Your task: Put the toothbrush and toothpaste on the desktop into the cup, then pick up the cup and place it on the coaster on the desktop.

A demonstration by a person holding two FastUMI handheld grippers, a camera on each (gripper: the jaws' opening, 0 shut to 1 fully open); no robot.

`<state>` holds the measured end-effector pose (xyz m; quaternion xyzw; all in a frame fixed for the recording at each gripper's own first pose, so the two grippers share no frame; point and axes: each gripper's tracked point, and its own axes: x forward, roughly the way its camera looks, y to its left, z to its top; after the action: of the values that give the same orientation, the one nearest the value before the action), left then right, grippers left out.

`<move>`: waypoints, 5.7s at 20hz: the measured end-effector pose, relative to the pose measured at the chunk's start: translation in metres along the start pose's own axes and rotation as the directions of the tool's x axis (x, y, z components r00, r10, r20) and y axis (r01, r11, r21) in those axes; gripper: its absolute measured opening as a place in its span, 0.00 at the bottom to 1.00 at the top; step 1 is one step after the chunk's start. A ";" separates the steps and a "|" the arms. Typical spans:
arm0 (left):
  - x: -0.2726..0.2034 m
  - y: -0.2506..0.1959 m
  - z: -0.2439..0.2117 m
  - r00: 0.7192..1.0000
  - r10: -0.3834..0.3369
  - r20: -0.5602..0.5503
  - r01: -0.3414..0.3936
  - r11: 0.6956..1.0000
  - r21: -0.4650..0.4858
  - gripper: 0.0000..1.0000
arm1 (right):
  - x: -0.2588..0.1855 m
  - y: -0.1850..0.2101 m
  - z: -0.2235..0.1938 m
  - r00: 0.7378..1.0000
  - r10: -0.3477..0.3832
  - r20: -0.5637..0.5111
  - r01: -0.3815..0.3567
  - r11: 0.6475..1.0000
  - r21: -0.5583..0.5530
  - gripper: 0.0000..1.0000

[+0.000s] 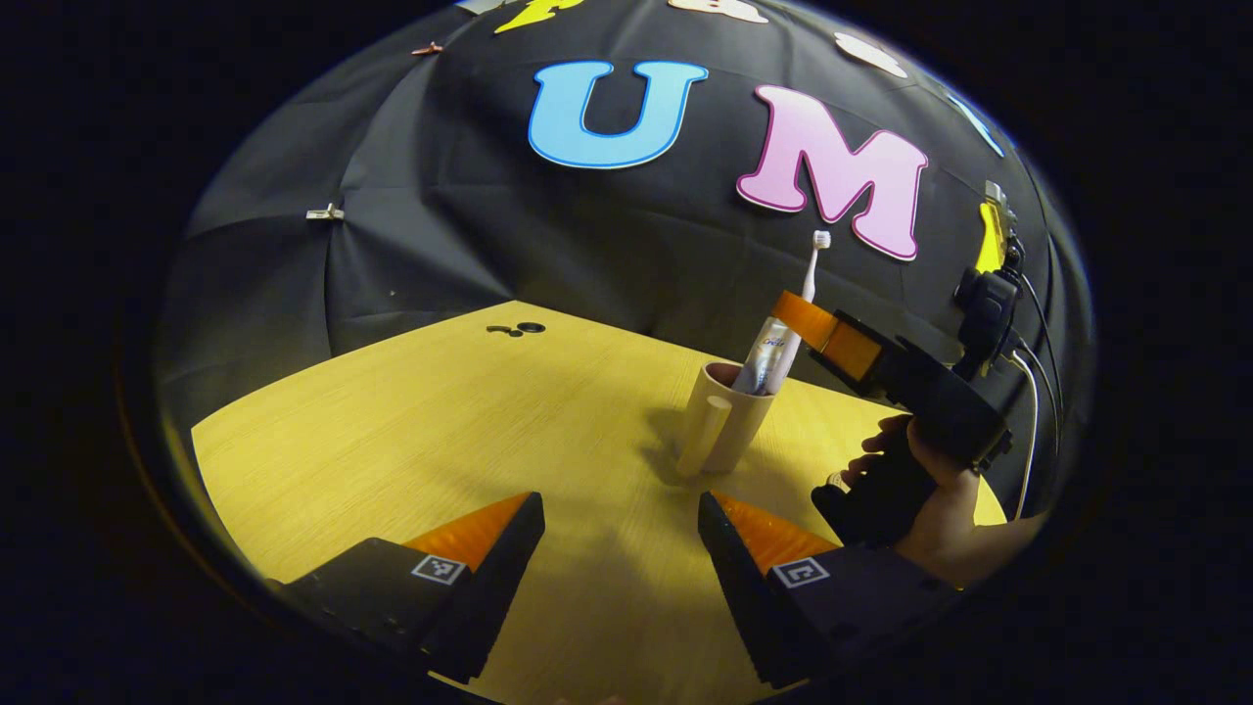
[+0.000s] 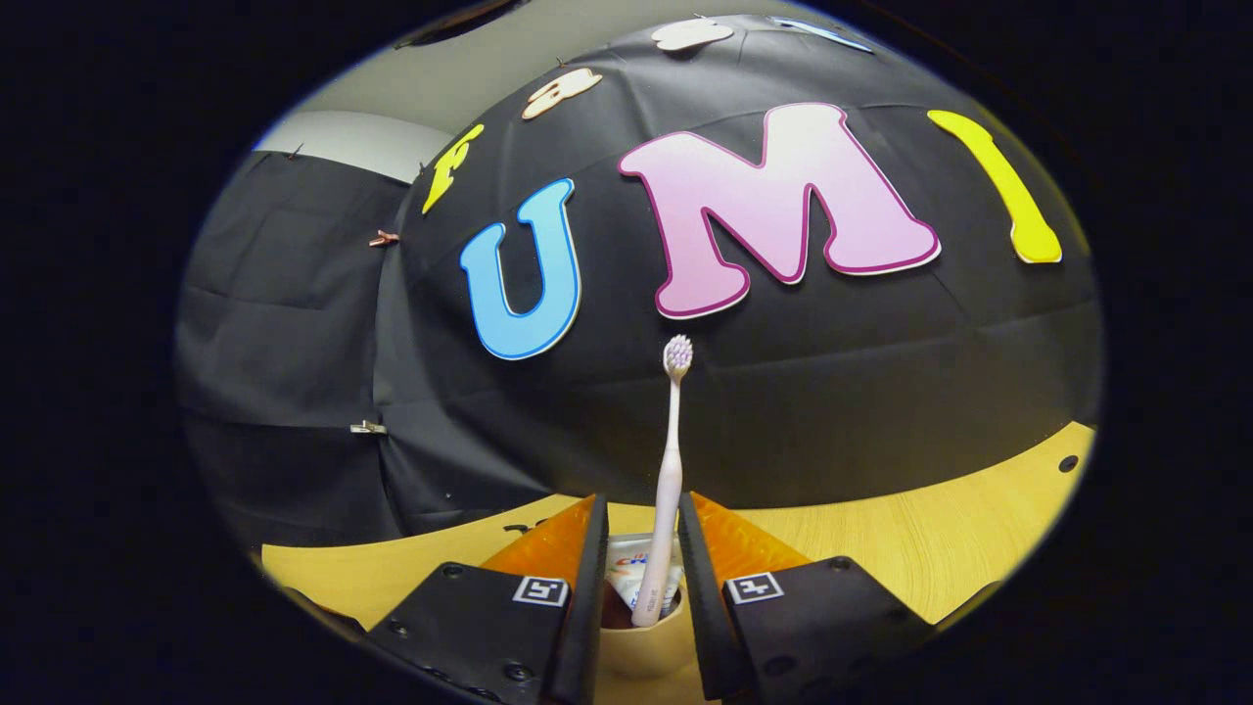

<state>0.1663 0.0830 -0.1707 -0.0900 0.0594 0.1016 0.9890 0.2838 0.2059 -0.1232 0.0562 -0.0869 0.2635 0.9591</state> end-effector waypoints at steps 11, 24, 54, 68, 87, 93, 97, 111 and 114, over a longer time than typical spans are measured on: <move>-0.009 0.016 -0.003 0.999 0.030 -0.012 -0.030 0.999 -0.016 0.97 | 0.001 0.012 -0.003 0.999 0.034 0.003 -0.033 0.992 -0.120 0.66; 0.021 -0.029 0.038 0.982 -0.166 -0.086 0.177 0.973 0.149 0.98 | -0.078 -0.077 0.020 0.985 -0.084 -0.154 0.064 0.990 -0.128 0.99; 0.144 -0.076 0.001 0.692 0.018 -0.722 0.459 0.761 0.459 0.58 | -0.314 -0.290 0.016 0.769 -0.534 -0.351 0.522 0.842 -0.136 0.99; 0.134 -0.082 -0.001 0.696 0.012 -0.718 0.383 0.839 0.385 0.24 | -0.324 -0.262 0.011 0.769 -0.491 -0.410 0.484 0.865 -0.128 0.99; 0.086 -0.225 -0.021 0.657 -0.134 -0.742 0.605 0.680 0.414 0.19 | -0.342 -0.266 0.020 0.749 -0.529 -0.399 0.531 0.840 -0.115 0.99; 0.087 -0.249 -0.042 0.658 -0.104 -0.746 0.634 0.611 0.474 0.24 | -0.346 -0.268 0.018 0.741 -0.541 -0.397 0.553 0.828 -0.097 0.99; 0.090 -0.250 -0.043 0.648 -0.085 -0.757 0.641 0.597 0.482 0.20 | -0.348 -0.268 0.013 0.731 -0.549 -0.405 0.572 0.817 -0.073 0.99; 0.062 -0.247 -0.033 0.686 -0.163 -0.709 0.616 0.649 0.446 0.86 | -0.361 -0.263 0.018 0.723 -0.564 -0.398 0.588 0.806 -0.074 0.99; 0.045 -0.240 -0.018 0.717 -0.207 -0.666 0.598 0.673 0.435 0.99 | -0.363 -0.248 0.030 0.737 -0.554 -0.387 0.568 0.818 -0.089 0.98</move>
<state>0.2593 -0.1430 -0.1549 0.2052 0.3567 -0.1881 0.8918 0.1006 -0.1900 -0.1808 0.0421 0.1341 -0.0304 0.9896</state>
